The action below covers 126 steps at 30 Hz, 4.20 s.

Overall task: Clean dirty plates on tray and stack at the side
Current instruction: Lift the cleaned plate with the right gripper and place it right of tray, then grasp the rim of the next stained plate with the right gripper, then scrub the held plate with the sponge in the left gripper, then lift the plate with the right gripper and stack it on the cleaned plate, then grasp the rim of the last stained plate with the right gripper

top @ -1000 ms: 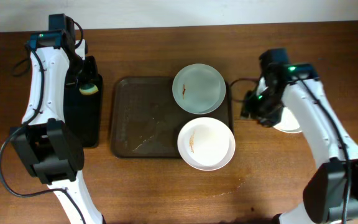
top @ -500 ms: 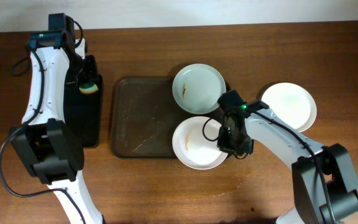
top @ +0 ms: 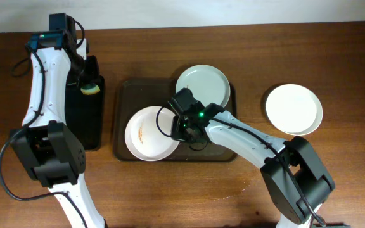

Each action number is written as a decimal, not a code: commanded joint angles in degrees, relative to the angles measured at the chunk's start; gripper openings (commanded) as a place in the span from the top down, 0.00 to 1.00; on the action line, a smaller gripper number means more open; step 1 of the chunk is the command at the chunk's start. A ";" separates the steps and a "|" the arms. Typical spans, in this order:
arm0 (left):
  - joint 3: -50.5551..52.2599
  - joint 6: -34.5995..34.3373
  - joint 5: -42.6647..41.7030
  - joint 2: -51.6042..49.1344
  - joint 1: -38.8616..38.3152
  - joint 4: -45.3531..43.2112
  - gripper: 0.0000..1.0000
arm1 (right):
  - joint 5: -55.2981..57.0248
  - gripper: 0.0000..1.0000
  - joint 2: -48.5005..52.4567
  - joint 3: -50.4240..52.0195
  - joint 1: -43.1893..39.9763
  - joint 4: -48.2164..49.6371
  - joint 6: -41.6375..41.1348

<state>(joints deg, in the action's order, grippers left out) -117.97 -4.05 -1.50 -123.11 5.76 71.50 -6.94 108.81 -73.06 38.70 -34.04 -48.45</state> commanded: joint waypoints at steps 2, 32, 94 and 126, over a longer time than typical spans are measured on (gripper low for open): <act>-0.94 1.09 -0.63 0.22 0.42 0.04 0.99 | 0.11 0.44 1.25 -1.11 -0.96 1.33 0.24; 34.29 14.45 -9.66 0.22 -15.26 -24.74 0.99 | -1.22 0.96 15.12 -16.26 -3.19 -6.67 2.97; 10.29 4.50 -8.48 2.14 4.11 -6.75 0.99 | 57.05 0.96 -2.82 -23.61 13.38 -37.55 2.51; 10.36 4.50 -8.48 2.10 4.11 -6.27 0.99 | 1.40 0.38 -6.99 -15.32 -37.86 -16.59 17.92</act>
<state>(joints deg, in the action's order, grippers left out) -106.63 0.64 -10.00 -121.71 9.82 65.17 -2.81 102.17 -87.42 -4.75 -51.81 -28.49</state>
